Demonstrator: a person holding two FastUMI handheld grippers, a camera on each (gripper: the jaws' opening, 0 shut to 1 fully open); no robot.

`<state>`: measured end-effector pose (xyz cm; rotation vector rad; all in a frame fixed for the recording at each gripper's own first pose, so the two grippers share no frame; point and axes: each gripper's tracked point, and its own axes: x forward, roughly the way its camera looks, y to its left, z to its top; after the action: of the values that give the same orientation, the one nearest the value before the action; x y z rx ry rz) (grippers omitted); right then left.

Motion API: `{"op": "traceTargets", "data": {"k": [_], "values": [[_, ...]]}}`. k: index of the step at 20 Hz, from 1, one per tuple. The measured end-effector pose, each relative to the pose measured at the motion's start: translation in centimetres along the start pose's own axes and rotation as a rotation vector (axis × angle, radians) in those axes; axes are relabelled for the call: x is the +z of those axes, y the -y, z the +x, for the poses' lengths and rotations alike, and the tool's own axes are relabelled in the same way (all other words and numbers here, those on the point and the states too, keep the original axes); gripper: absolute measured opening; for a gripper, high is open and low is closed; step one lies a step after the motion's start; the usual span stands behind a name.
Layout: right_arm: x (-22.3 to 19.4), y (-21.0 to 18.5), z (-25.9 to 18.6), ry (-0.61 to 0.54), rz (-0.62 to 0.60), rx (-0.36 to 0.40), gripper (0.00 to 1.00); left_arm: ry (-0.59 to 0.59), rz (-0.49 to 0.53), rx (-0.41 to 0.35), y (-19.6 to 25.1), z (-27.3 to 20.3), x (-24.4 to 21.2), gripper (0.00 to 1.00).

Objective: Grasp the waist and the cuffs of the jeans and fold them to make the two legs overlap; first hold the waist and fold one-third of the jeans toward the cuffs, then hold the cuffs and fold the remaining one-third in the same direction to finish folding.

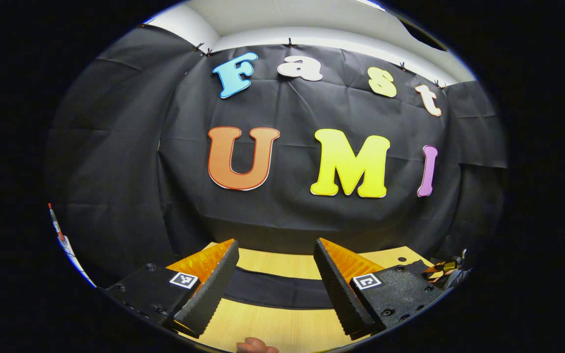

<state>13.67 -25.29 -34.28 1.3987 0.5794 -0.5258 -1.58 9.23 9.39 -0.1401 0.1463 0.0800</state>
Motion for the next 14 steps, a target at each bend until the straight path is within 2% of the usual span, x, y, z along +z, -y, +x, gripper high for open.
{"op": "traceTargets", "data": {"k": [2, 3, 4, 7, 9, 14], "values": [[-0.4, -0.1, 0.4, -0.004, 0.001, 0.043, 0.2, -0.023, 0.025, 0.011, -0.4, -0.7, -0.1, 0.98], [-0.2, 0.0, 0.8, 0.004, -0.043, 0.041, 0.13, -0.036, 0.04, 0.014, -0.6, -1.0, -0.1, 0.98], [-0.3, 0.1, 1.2, -0.005, -0.094, 0.033, 0.0, -0.04, 0.052, 0.016, -0.8, -1.2, -0.1, 0.98], [-0.1, -0.1, 0.4, -0.012, -0.199, 0.006, 0.01, -0.053, 0.063, 0.006, -0.6, -1.6, 0.1, 0.99], [-0.1, -1.6, -0.2, 0.009, -0.267, 0.022, 0.0, -0.053, 0.065, 0.004, -0.9, -1.6, 0.0, 0.99], [-2.1, -7.5, -2.8, 0.074, -0.588, 0.077, 0.0, -0.054, 0.041, -0.019, -0.4, -1.5, -0.1, 0.99]]}}
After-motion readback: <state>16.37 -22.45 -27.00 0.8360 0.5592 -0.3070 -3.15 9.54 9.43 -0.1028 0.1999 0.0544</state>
